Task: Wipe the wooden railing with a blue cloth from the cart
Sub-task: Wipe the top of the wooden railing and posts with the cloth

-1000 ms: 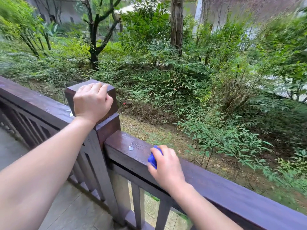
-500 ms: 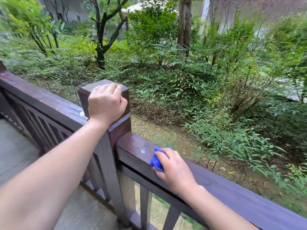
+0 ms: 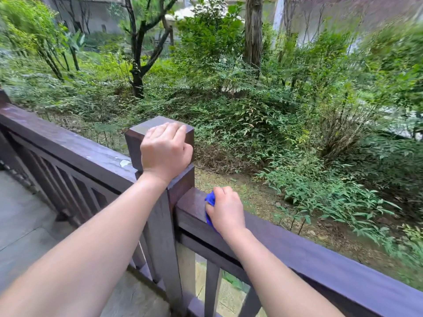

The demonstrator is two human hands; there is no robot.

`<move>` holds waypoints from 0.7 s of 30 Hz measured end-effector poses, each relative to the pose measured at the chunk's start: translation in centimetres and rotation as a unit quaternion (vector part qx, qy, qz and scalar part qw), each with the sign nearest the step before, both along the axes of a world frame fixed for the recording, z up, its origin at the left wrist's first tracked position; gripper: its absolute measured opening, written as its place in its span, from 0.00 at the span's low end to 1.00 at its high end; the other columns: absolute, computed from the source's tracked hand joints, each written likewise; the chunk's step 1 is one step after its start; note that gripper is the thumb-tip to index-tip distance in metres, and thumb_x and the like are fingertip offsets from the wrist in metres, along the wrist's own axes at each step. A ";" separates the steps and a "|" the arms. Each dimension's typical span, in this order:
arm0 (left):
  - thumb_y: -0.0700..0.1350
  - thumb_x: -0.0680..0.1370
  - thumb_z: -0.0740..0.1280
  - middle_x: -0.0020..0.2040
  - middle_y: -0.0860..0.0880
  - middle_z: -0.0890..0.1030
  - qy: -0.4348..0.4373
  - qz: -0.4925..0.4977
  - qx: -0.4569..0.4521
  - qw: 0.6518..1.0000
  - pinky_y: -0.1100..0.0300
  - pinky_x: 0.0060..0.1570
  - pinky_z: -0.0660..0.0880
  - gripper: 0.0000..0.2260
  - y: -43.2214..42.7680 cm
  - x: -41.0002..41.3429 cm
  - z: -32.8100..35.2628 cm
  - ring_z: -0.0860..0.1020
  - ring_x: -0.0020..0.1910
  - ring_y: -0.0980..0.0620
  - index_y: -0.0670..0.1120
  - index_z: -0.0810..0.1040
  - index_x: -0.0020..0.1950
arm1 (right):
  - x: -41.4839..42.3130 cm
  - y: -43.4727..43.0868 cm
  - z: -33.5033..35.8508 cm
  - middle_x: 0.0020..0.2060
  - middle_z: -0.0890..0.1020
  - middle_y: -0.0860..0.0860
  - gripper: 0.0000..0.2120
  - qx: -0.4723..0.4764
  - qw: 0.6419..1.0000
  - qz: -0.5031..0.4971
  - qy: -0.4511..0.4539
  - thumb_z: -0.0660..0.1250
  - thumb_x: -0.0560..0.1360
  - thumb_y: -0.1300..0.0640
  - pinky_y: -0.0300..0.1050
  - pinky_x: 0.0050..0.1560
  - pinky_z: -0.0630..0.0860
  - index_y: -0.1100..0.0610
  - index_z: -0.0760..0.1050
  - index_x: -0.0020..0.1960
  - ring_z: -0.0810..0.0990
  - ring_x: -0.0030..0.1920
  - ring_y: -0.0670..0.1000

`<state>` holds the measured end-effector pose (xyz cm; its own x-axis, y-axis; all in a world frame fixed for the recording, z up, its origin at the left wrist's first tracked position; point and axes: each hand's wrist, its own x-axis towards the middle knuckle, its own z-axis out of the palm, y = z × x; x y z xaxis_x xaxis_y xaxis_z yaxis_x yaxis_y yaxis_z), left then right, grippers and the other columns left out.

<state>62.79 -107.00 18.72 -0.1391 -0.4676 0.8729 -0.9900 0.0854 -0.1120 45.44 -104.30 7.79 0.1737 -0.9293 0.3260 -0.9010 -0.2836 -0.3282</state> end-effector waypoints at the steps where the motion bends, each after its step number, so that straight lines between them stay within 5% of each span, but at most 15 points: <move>1: 0.41 0.68 0.63 0.48 0.46 0.85 -0.002 -0.003 0.004 1.000 0.52 0.46 0.77 0.15 0.1 0.0 0.0 0.83 0.48 0.42 0.43 0.84 0.51 | 1.2 0.3 0.1 0.51 0.76 0.56 0.11 -0.006 1.000 0.018 0.009 0.63 0.74 0.51 0.52 0.53 0.69 0.57 0.73 0.52 0.73 0.51 0.60; 5: 0.42 0.69 0.63 0.48 0.45 0.85 -0.009 -0.003 0.031 0.999 0.51 0.47 0.77 0.15 0.4 0.2 0.2 0.83 0.49 0.42 0.43 0.83 0.52 | 2.0 2.9 -1.9 0.45 0.76 0.54 0.12 -0.070 0.981 0.166 0.068 0.62 0.69 0.49 0.50 0.43 0.73 0.55 0.72 0.49 0.75 0.46 0.59; 11: 0.42 0.69 0.63 0.50 0.44 0.85 -0.010 0.000 0.072 0.997 0.51 0.50 0.79 0.17 1.0 0.2 0.7 0.83 0.51 0.41 0.42 0.84 0.53 | 4.5 -1.5 1.0 0.52 0.76 0.58 0.13 0.007 0.999 0.019 0.046 0.63 0.73 0.51 0.54 0.51 0.71 0.57 0.72 0.53 0.73 0.52 0.61; 16: 0.42 0.68 0.63 0.50 0.45 0.85 -0.018 0.008 0.061 0.998 0.51 0.50 0.78 0.17 0.7 0.4 0.4 0.83 0.51 0.42 0.43 0.84 0.53 | 4.4 2.2 -1.9 0.46 0.77 0.57 0.11 -0.078 0.972 0.203 0.088 0.61 0.73 0.51 0.54 0.46 0.74 0.58 0.74 0.48 0.75 0.46 0.62; 21: 0.42 0.68 0.63 0.50 0.45 0.85 -0.028 0.007 0.044 0.999 0.51 0.49 0.78 0.17 0.7 0.4 0.4 0.83 0.50 0.41 0.43 0.83 0.53 | 2.2 -1.8 0.4 0.52 0.75 0.57 0.13 0.014 0.999 0.040 0.022 0.63 0.74 0.50 0.53 0.51 0.71 0.58 0.71 0.54 0.72 0.54 0.60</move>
